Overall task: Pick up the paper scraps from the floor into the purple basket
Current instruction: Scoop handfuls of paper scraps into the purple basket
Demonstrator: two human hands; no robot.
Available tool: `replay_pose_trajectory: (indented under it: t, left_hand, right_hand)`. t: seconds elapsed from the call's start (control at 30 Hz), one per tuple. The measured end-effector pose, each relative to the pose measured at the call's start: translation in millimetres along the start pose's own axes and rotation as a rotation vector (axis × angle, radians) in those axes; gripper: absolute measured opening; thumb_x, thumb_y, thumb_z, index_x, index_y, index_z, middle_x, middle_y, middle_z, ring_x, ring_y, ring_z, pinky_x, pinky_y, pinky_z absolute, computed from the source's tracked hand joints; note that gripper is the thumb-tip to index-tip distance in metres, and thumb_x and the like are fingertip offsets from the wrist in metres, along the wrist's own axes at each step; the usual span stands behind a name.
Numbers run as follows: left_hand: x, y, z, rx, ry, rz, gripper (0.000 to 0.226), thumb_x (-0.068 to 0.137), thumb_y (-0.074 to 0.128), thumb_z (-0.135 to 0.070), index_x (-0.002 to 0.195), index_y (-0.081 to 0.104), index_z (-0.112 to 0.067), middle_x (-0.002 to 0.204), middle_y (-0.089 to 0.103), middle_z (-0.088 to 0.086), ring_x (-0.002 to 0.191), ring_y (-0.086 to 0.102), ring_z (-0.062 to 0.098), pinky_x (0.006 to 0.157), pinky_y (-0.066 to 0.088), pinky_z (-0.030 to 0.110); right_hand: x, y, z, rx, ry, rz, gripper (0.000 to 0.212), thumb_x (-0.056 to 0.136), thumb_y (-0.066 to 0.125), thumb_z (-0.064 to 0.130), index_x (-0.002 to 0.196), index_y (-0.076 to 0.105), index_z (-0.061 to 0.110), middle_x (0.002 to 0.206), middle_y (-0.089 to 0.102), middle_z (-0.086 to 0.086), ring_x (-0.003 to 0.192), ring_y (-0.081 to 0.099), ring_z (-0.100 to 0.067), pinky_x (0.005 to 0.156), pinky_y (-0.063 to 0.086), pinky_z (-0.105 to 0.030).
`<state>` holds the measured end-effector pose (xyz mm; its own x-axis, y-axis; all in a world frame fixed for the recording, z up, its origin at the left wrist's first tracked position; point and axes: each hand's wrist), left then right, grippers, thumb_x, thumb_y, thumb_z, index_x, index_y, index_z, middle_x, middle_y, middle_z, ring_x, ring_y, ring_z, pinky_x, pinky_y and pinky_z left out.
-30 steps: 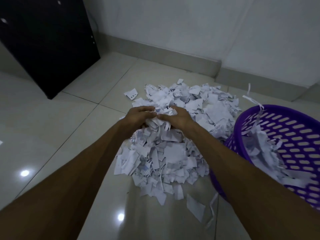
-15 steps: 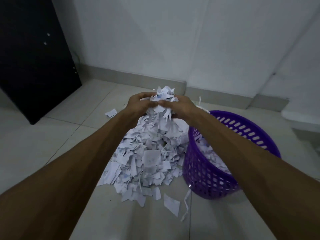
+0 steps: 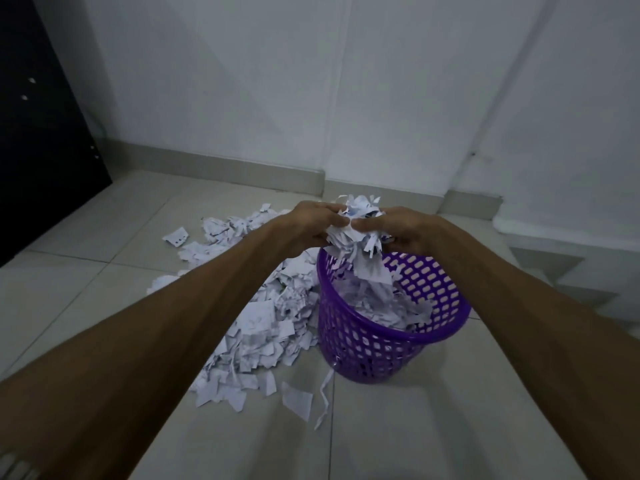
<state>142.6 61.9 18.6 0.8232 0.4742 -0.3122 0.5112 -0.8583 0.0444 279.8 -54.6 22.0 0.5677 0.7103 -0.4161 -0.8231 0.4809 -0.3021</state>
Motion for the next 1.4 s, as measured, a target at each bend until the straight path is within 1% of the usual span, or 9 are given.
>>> replay_pose_trajectory:
  t: [0.13,0.27,0.33,0.43,0.57,0.67,0.9,1.3,1.4]
  left_hand:
    - [-3,15,1,0.025,-0.079,0.135,0.030,0.099,0.053,-0.011,0.128,0.056,-0.009,0.117,0.064,0.012,0.088,0.065,0.023,0.066,0.059,0.032]
    - [-1,19,4,0.096,-0.150,0.204,0.038,0.104,0.043,-0.023,0.139,0.047,-0.011,0.134,0.056,0.011,0.108,0.061,0.028,0.089,0.054,0.043]
    - [0,16,4,0.121,-0.164,0.213,0.039,0.104,0.042,-0.024,0.141,0.046,-0.012,0.134,0.056,0.010,0.113,0.061,0.032,0.092,0.054,0.046]
    - [-1,9,3,0.126,-0.180,0.230,0.039,0.103,0.045,-0.023,0.140,0.047,-0.011,0.124,0.064,0.012,0.103,0.069,0.033,0.084,0.059,0.040]
    - [-4,5,3,0.063,-0.219,0.272,0.038,0.104,0.043,-0.018,0.140,0.047,-0.008,0.129,0.062,0.017,0.097,0.071,0.033,0.067,0.062,0.031]
    - [-1,3,7,0.052,-0.248,0.274,0.039,0.105,0.038,-0.014,0.143,0.044,-0.007,0.134,0.058,0.018,0.094,0.071,0.034,0.069,0.062,0.031]
    - [0,1,13,0.051,-0.279,0.269,0.042,0.105,0.040,-0.016,0.146,0.040,-0.009,0.138,0.056,0.015,0.094,0.071,0.035,0.072,0.061,0.035]
    - [-1,-13,13,0.119,-0.258,0.356,0.041,0.103,0.046,-0.024,0.144,0.044,-0.019,0.129,0.060,0.018,0.098,0.070,0.039,0.075,0.061,0.033]
    - [-5,-19,9,0.150,-0.254,0.398,0.039,0.102,0.048,-0.026,0.141,0.049,-0.025,0.127,0.062,0.016,0.099,0.069,0.038,0.068,0.061,0.028]
  right_hand:
    - [-7,-14,-12,-0.250,0.120,-0.074,0.045,0.083,0.078,0.027,0.118,0.060,0.006,0.113,0.065,-0.015,0.088,0.064,-0.024,0.058,0.055,-0.029]
    - [-13,-24,-17,-0.573,0.174,-0.082,0.055,0.079,0.079,0.038,0.120,0.061,0.006,0.118,0.062,-0.013,0.092,0.061,-0.025,0.074,0.056,-0.034]
    - [-17,-28,-18,-0.547,0.181,-0.080,0.055,0.079,0.080,0.034,0.124,0.061,0.008,0.120,0.059,-0.010,0.098,0.058,-0.024,0.070,0.055,-0.031]
    - [-22,-37,-19,-0.491,0.193,-0.114,0.054,0.076,0.084,0.023,0.124,0.064,0.010,0.118,0.061,-0.009,0.101,0.059,-0.024,0.078,0.056,-0.036]
    - [-17,-43,-19,-0.436,0.096,-0.335,0.030,0.082,0.072,0.002,0.112,0.071,0.008,0.092,0.068,-0.011,0.078,0.060,-0.022,0.064,0.053,-0.034]
    - [-6,-38,-16,-0.390,-0.088,-0.511,0.025,0.093,0.055,0.010,0.114,0.070,0.012,0.110,0.069,-0.008,0.091,0.065,-0.023,0.085,0.057,-0.039]
    - [12,2,2,-0.638,-0.409,-0.255,0.037,0.101,0.052,0.034,0.135,0.059,0.024,0.145,0.053,0.000,0.132,0.047,-0.020,0.107,0.033,-0.029]
    - [9,-16,-22,-0.833,-0.292,-0.150,0.024,0.086,0.074,0.025,0.110,0.074,0.020,0.107,0.074,-0.005,0.086,0.065,-0.010,0.065,0.043,-0.015]
    - [6,-25,-30,-0.826,-0.223,-0.106,0.024,0.085,0.076,0.023,0.108,0.075,0.019,0.103,0.073,-0.002,0.081,0.066,-0.010,0.074,0.053,-0.020]
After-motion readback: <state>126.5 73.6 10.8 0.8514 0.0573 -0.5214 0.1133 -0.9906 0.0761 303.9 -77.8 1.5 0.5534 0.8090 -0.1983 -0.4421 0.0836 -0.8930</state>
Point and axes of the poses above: each hand's wrist, its own x-axis towards the middle knuckle, its own y-axis out of the palm, z = x × y
